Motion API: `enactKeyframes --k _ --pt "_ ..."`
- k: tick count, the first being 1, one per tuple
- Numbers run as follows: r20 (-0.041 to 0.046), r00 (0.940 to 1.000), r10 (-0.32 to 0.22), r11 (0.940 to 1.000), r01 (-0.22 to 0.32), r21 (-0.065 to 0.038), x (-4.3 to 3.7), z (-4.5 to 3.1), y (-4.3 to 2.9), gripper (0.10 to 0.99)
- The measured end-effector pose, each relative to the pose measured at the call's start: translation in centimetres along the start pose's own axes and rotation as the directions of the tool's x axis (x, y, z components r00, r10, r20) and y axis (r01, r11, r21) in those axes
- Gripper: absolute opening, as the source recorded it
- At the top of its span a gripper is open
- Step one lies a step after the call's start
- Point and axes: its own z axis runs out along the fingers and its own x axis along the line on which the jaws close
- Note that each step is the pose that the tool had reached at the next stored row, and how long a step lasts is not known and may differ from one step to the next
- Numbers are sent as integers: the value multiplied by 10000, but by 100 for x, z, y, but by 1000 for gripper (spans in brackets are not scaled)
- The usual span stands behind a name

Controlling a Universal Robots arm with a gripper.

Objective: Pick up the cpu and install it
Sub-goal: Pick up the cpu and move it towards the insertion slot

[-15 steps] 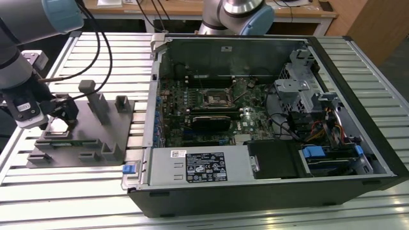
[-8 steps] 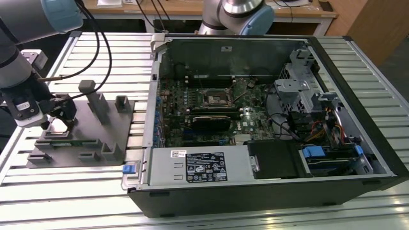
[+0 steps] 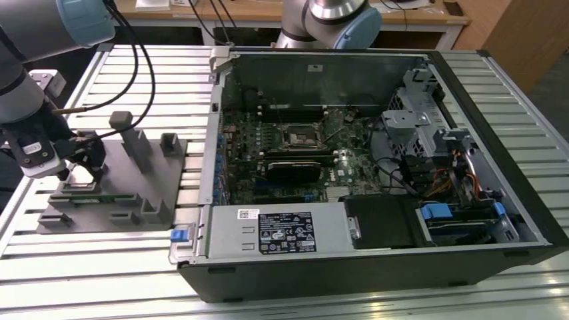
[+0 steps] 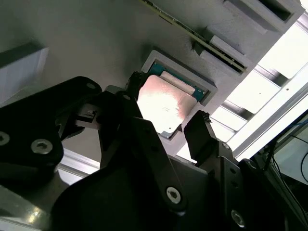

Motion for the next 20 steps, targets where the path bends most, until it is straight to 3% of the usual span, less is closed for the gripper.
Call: enactKeyframes --k 2,3,7,13,20 --pt "-1 10000 -3 10000 3 1 0 4 3 643" --pt "1 10000 -6 10000 6 -1 0 6 5 573" --pt "-1 10000 -12 10000 12 0 0 6 10 541" --pt "1 10000 -11 10000 11 -1 0 -7 12 541" --pt "2 10000 -11 10000 11 0 -1 -87 15 541"
